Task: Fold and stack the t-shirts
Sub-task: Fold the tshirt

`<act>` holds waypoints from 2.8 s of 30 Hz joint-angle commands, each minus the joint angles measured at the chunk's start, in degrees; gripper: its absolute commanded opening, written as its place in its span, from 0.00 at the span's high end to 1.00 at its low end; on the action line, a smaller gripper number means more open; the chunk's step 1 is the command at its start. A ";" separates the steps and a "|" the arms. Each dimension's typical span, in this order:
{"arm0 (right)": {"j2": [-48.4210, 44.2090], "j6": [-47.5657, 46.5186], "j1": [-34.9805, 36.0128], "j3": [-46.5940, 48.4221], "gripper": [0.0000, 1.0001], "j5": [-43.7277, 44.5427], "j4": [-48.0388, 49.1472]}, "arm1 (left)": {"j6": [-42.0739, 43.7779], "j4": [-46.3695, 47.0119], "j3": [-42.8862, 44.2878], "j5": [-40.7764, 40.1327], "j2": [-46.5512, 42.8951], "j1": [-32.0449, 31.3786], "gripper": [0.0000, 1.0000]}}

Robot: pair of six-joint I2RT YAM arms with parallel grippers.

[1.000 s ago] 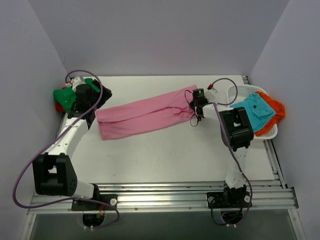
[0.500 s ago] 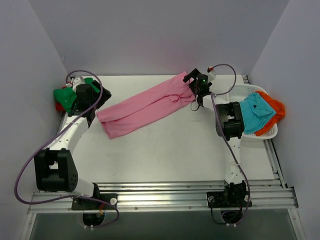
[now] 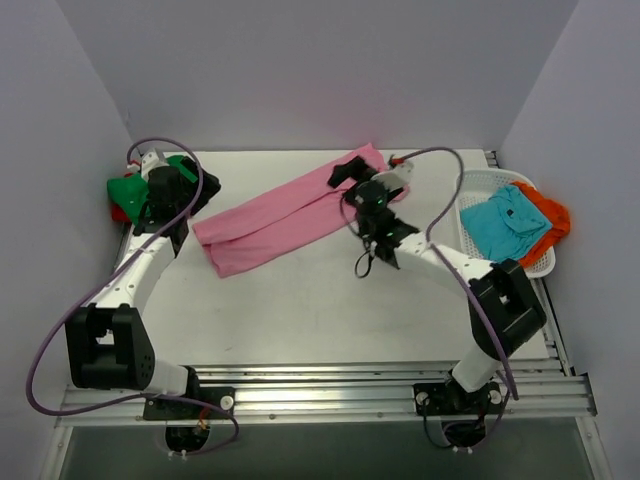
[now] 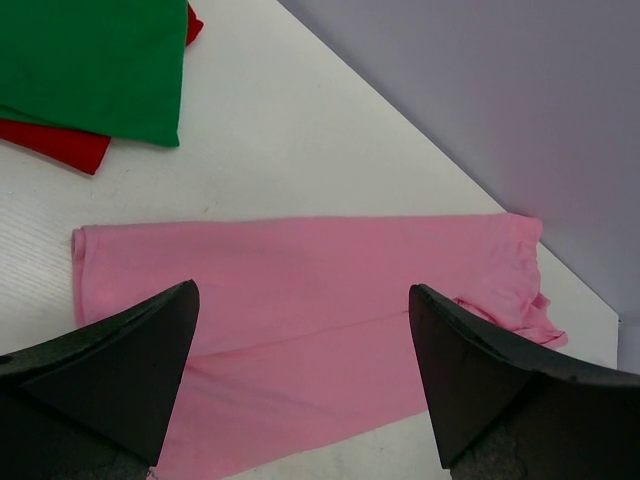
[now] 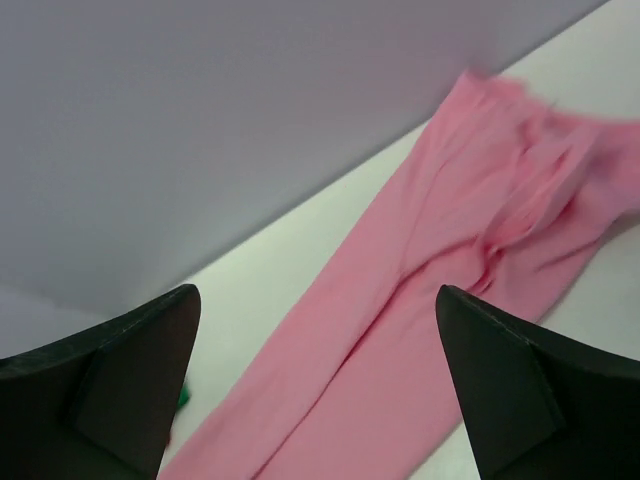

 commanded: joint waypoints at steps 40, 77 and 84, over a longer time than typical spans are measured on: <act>42.89 15.80 33.21 34.79 0.03 -3.56 -18.67 | 1.24 -6.86 -2.25 7.05 -11.92 10.52 0.06; 41.26 15.97 29.08 23.68 1.00 -8.23 -13.05 | 0.63 -4.31 -4.36 10.48 -10.87 14.56 0.06; 22.26 20.53 29.25 -2.76 1.00 -2.44 -10.40 | -0.52 -3.43 -4.28 12.32 -10.43 14.48 0.06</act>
